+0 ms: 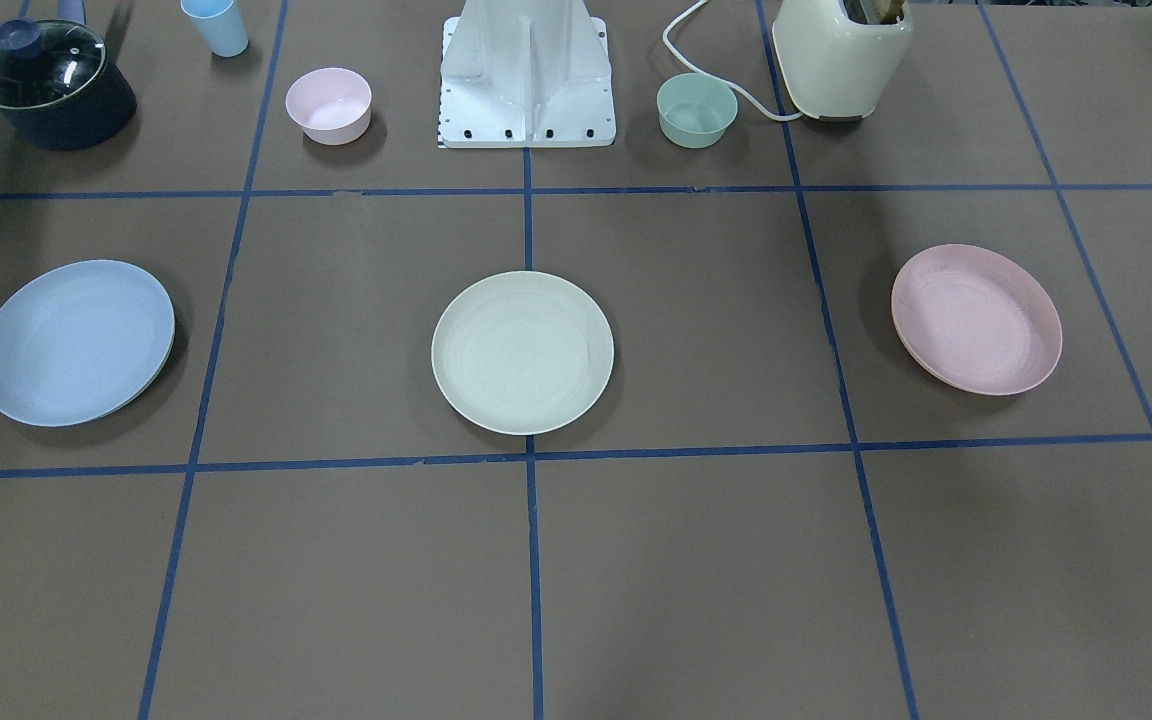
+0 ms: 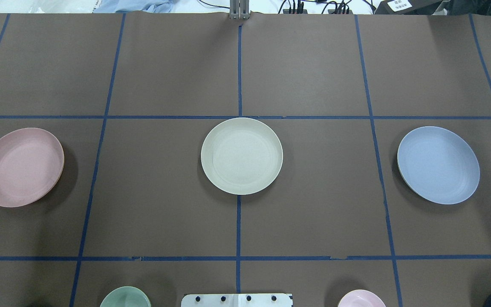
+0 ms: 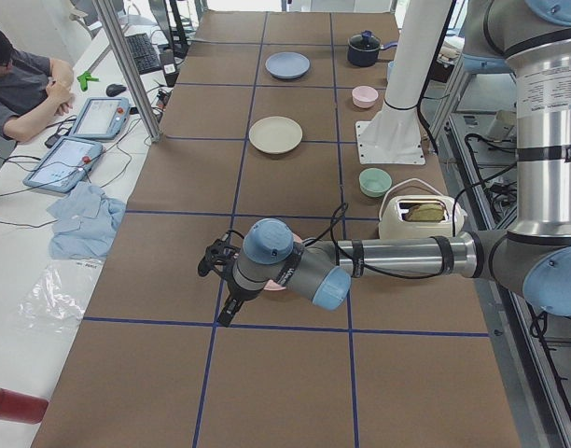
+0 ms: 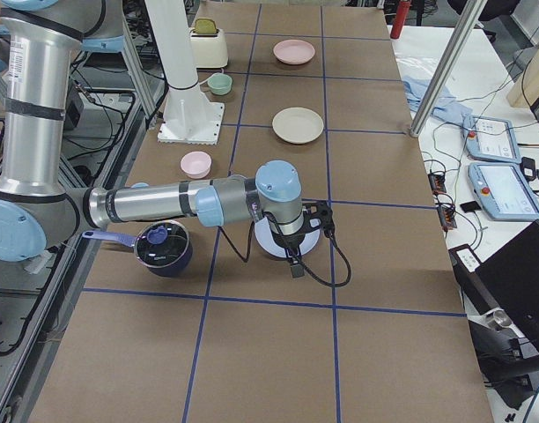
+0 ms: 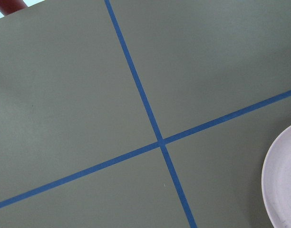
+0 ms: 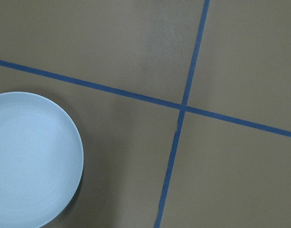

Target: Stack three plates with pink and blue

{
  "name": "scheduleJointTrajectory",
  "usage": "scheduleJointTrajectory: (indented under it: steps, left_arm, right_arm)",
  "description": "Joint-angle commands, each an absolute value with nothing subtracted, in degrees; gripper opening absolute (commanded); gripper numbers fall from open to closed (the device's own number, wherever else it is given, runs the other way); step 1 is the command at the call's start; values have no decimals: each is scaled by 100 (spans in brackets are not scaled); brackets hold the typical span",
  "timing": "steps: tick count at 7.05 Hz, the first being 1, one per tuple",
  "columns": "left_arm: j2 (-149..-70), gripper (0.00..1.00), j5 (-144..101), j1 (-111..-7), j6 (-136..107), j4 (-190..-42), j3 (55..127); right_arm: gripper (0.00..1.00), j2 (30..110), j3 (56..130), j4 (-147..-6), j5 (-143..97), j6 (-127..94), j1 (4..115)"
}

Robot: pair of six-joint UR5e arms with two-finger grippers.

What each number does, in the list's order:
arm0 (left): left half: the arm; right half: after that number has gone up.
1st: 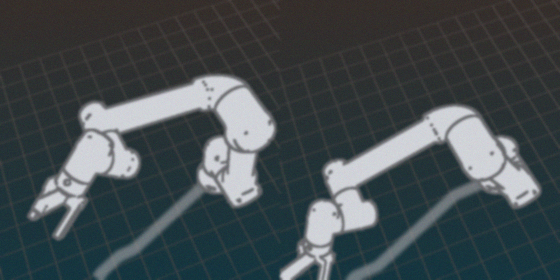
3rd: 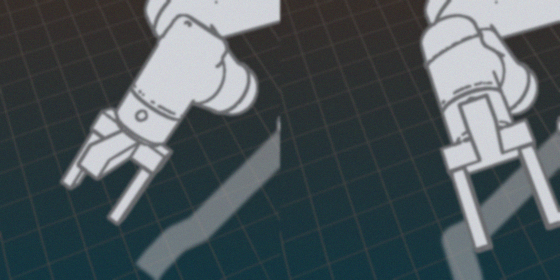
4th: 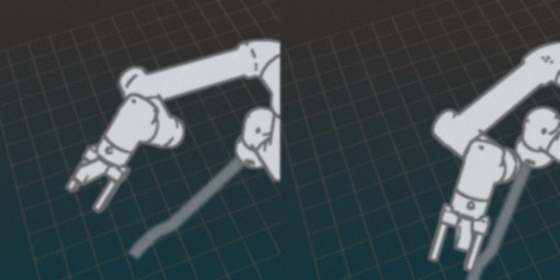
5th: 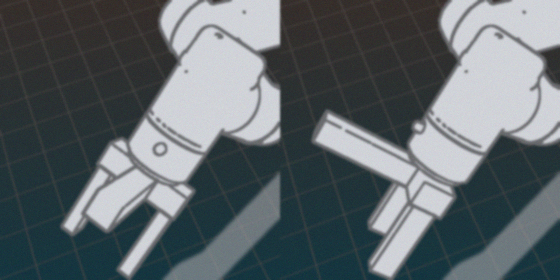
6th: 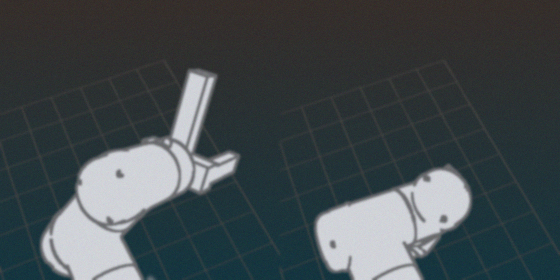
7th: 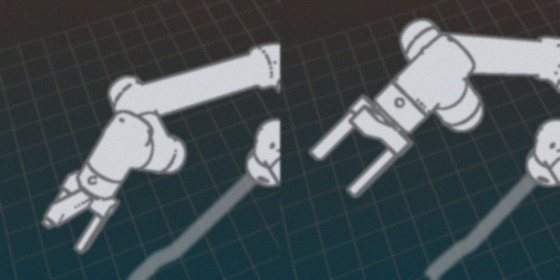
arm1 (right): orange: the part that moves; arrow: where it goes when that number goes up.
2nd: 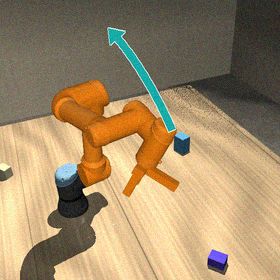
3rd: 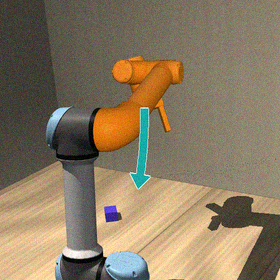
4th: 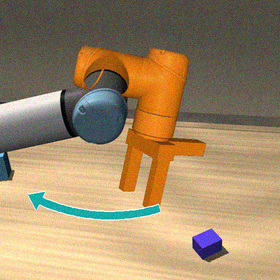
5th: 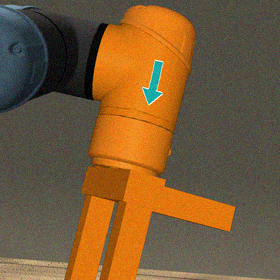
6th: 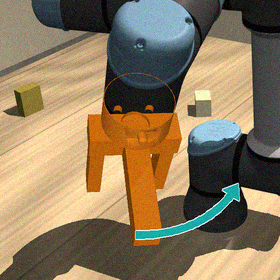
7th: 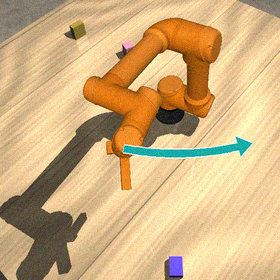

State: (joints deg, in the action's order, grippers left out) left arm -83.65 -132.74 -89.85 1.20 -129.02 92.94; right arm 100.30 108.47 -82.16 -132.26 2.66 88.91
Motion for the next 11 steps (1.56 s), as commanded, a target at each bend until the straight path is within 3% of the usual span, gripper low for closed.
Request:
scheduleJointTrajectory:
  steps: [1,4,6,9,11]
  left_arm:
    - [-8795,100,-13236,-8965,79,-13769,9220]
    - [-8992,100,-13271,-8860,70,-14645,8774]
    - [-8851,100,-13333,-7872,-496,-15046,8369]
    - [-7939,100,-12738,-6938,-2560,-16808,8253]
    - [-7901,100,-12080,-6278,-3293,-17067,8096]
  right_arm:
    - [100,10020,10566,-7630,-13254,255,8886]
    - [100,9915,10599,-7603,-13333,255,8886]
    - [100,9949,10556,-7567,-13517,237,8868]
    - [100,9993,10556,-7567,-13509,220,8868]
    - [100,10011,10556,-7567,-13509,220,8868]
